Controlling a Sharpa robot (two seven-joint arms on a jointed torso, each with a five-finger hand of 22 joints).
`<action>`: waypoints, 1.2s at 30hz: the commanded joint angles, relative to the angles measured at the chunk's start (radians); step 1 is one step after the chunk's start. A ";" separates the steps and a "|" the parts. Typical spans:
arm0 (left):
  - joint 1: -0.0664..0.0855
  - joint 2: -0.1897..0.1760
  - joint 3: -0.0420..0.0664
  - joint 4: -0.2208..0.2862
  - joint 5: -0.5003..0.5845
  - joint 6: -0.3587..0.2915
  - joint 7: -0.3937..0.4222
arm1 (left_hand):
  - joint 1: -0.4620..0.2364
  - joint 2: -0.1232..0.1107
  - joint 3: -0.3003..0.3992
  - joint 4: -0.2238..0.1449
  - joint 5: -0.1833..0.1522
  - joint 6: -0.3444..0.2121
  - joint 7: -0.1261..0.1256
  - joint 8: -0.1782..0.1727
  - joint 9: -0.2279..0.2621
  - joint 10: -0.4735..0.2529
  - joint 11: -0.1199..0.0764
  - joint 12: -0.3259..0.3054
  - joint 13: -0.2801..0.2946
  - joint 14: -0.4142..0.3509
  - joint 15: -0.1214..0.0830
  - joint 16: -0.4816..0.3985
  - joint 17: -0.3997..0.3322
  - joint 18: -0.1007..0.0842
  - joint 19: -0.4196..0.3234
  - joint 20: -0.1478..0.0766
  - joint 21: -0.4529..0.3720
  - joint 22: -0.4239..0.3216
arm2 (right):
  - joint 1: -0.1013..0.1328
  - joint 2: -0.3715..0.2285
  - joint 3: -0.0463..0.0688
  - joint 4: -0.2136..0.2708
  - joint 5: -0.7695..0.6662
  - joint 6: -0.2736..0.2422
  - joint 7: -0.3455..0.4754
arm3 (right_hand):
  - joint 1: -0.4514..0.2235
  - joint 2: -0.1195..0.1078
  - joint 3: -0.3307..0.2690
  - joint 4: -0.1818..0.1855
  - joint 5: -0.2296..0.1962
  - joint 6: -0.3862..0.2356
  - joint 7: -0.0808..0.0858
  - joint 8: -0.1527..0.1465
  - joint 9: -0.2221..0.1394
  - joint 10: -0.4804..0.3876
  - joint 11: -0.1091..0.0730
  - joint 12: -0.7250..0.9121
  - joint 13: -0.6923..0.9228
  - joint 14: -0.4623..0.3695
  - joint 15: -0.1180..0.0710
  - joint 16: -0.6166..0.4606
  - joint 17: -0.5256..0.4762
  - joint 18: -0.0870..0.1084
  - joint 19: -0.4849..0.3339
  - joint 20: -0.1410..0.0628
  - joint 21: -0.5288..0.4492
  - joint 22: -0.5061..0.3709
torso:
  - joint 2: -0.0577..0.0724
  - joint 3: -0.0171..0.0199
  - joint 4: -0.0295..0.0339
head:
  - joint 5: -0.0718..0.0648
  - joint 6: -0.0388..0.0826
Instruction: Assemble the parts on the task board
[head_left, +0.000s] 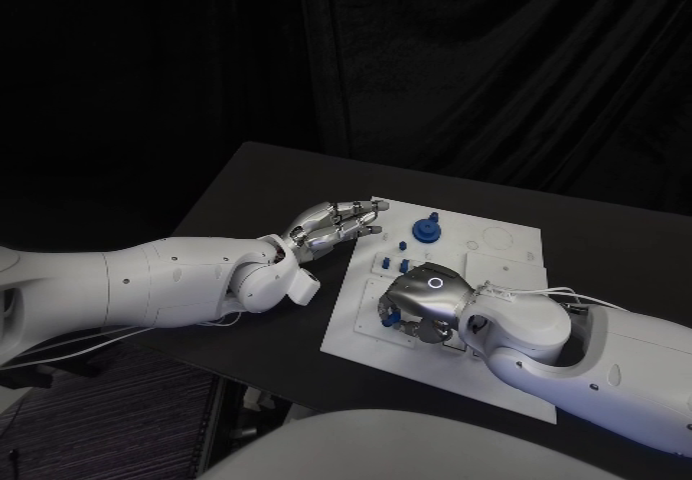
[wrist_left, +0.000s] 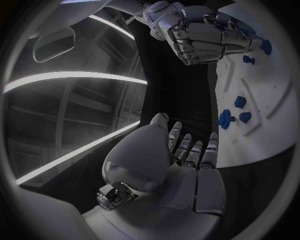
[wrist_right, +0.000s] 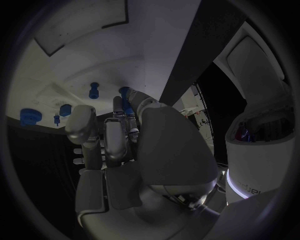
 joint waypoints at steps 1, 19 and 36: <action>-0.001 0.002 0.001 0.000 0.005 0.015 0.030 | 0.012 -0.001 -0.001 0.006 0.005 -0.008 0.000 -0.001 -0.002 -0.006 0.004 -0.004 -0.001 -0.001 0.007 -0.004 -0.001 0.017 -0.004 0.005 -0.001 -0.001 | -0.003 -0.004 0.000 0.003 -0.011 0.024 -0.011 | 0.002 -0.007 0.005 0.000 -0.004 0.006 0.002 -0.004 0.000 0.006 0.003 -0.004 0.001 -0.005 0.001 -0.007 -0.005 -0.012 -0.003 0.000 -0.005 0.137 | 0.000 -0.0001 0.0008 | 0.001 0.000; -0.001 0.007 0.001 -0.006 0.005 0.022 0.021 | 0.017 0.000 0.004 0.005 0.007 -0.016 -0.002 -0.003 -0.003 -0.012 0.005 -0.009 -0.002 -0.003 0.010 -0.005 -0.002 0.017 -0.004 0.007 0.000 -0.002 | -0.006 -0.002 0.000 0.000 -0.011 0.023 -0.022 | -0.043 -0.034 0.004 0.032 -0.057 -0.179 -0.023 -0.123 -0.039 -0.076 0.030 -0.077 -0.006 -0.033 0.024 -0.039 -0.047 -0.004 -0.039 0.016 -0.068 0.121 | 0.000 -0.0003 -0.0001 | 0.004 0.000; -0.001 0.005 0.001 -0.012 0.005 0.022 0.017 | 0.020 0.001 0.006 0.004 0.008 -0.018 0.000 -0.003 -0.003 -0.014 0.004 -0.011 -0.002 -0.004 0.011 -0.005 -0.002 0.016 -0.005 0.008 -0.001 -0.005 | -0.014 -0.029 0.001 0.013 0.028 -0.112 0.000 | -0.045 -0.037 -0.094 0.075 -0.126 -0.264 -0.070 -0.176 -0.089 -0.266 0.058 -0.049 0.048 -0.055 0.031 -0.050 -0.063 0.007 -0.064 0.030 -0.127 0.110 | 0.000 -0.0017 0.0002 | -0.002 0.000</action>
